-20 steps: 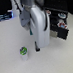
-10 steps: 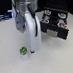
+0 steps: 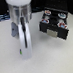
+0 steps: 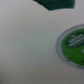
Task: Open the kcup holder, insert the kcup into the holder, and close the kcup holder
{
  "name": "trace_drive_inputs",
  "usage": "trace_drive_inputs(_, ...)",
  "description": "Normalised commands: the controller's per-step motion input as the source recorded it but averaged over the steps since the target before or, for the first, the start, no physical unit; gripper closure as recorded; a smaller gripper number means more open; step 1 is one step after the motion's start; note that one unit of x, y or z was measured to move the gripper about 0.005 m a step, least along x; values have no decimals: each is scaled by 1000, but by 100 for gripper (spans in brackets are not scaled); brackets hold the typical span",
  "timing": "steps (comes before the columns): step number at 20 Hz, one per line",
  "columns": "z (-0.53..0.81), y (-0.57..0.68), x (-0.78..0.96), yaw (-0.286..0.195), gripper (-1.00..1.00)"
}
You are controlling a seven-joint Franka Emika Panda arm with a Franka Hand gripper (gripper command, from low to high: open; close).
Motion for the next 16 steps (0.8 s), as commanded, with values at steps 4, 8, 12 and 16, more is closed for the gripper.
trace_drive_inputs(4, -319, -362, -12, -302, -100)
trace_drive_inputs(8, -270, -148, 69, -253, -100)
trace_drive_inputs(12, -108, -85, 35, -200, -100)
trace_drive_inputs(16, 19, -21, 1, -136, 100)
